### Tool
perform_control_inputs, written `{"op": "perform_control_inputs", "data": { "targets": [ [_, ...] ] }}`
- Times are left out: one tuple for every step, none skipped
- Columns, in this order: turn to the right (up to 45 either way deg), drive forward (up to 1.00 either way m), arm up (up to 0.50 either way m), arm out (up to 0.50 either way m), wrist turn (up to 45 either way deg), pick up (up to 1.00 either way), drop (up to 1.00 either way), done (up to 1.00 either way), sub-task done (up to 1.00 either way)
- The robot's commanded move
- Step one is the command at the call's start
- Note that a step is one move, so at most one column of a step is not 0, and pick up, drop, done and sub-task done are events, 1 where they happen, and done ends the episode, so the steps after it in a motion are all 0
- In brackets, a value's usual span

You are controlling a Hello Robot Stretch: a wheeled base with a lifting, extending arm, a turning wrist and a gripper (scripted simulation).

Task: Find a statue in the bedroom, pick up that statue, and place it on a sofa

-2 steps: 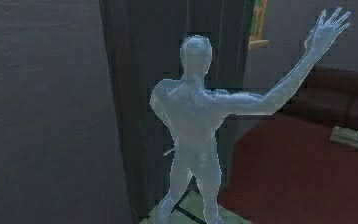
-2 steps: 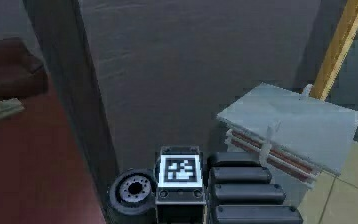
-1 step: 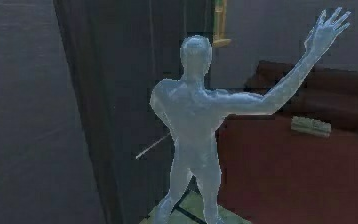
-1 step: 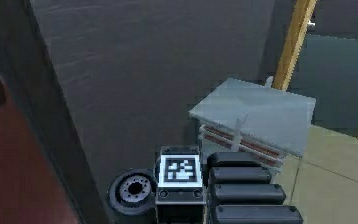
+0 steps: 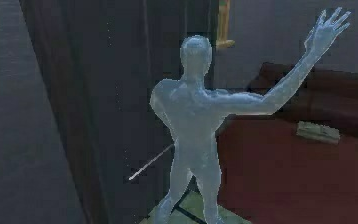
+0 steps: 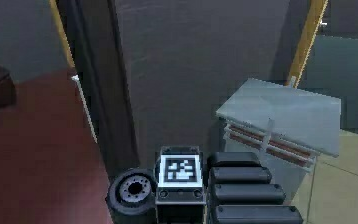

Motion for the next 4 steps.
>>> {"op": "perform_control_inputs", "data": {
  "targets": [
    [30.0, 0.00, 0.00, 0.00, 0.0, 0.00, 0.00, 0.00, 0.00],
    [0.0, 0.45, 0.00, 0.00, 0.0, 0.00, 0.00, 0.00, 0.00],
    [0.0, 1.00, 0.00, 0.00, 0.0, 0.00, 0.00, 0.00, 0.00],
    [0.0, 1.00, 0.00, 0.00, 0.0, 0.00, 0.00, 0.00, 0.00]
  ]
}}
